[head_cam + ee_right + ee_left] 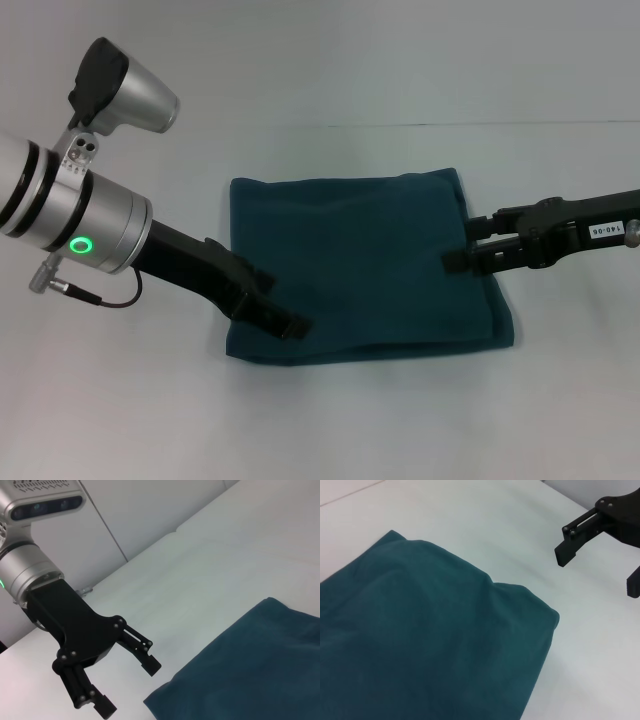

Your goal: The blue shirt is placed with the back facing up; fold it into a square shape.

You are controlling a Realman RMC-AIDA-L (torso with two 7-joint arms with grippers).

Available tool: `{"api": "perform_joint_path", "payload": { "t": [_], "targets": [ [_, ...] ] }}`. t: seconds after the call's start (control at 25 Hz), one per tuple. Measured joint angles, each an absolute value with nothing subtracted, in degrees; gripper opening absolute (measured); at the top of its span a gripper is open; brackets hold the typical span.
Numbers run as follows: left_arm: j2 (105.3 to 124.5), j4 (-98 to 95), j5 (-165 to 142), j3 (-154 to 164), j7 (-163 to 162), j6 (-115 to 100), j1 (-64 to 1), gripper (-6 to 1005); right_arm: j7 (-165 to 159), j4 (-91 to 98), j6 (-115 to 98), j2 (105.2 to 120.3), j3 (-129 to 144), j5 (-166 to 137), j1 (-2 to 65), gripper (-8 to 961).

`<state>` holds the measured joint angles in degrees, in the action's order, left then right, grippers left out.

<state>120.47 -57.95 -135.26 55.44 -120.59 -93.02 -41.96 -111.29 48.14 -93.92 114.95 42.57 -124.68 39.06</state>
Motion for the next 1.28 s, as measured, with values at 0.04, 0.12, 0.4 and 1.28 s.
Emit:
{"api": "perform_joint_path", "payload": {
  "t": [0.04, 0.12, 0.4, 1.28],
  "targets": [
    [120.48, -58.0, -135.3, 55.4, -120.6, -93.0, -41.9, 934, -111.3, 48.2, -93.9, 114.96, 42.6, -124.7, 39.0, 915],
    [120.53, -57.9, -135.3, 55.4, -120.6, -93.0, -41.9, 934, -111.3, 48.2, -93.8, 114.96, 42.5, -124.7, 38.9, 915],
    [120.68, -57.8, -135.3, 55.3, -120.5, -93.0, -41.7, 934, -111.3, 48.2, -93.7, 114.96, 42.5, -124.8, 38.8, 915],
    [120.64, -57.8, -132.1, 53.3, -120.6, -95.4, -41.2, 934, -110.6, 48.2, -93.4, 114.34, 42.9, -124.9, 38.3, 915]
  ]
}}
